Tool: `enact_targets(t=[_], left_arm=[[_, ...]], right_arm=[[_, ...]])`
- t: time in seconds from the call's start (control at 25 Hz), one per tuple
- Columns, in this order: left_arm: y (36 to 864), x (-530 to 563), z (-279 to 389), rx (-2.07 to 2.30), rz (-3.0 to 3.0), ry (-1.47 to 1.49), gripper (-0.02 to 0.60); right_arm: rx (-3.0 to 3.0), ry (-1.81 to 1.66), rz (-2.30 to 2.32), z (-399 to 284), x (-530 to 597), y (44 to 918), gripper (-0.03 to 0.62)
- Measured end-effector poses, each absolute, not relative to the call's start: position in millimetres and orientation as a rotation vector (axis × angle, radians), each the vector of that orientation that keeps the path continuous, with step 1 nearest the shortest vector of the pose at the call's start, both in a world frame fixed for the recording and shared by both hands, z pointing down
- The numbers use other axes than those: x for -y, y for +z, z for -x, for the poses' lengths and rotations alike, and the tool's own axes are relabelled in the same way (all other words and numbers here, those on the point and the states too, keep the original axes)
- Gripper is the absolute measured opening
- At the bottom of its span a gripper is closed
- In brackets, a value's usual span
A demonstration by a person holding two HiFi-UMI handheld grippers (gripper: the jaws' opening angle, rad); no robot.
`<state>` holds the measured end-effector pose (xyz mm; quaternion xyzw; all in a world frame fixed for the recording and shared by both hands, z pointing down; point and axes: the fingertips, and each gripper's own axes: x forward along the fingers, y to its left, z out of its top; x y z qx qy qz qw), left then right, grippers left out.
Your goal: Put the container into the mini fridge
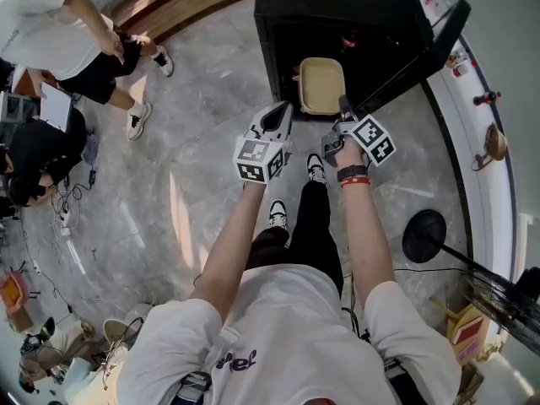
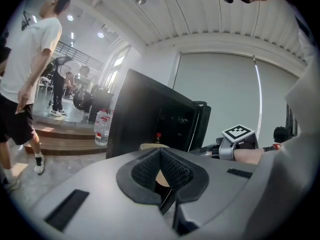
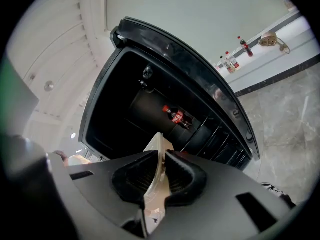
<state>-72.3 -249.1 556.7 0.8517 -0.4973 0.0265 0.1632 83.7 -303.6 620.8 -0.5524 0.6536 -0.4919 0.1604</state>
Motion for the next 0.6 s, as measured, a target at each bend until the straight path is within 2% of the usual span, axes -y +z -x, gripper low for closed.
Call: enact_targets(t=[0.6], left_arm=[[588,276,57,1.393,-2.441,0.109,0.02]], right_arm=[[-1.852,-1.408,1.571,-90,349,657,0.057]])
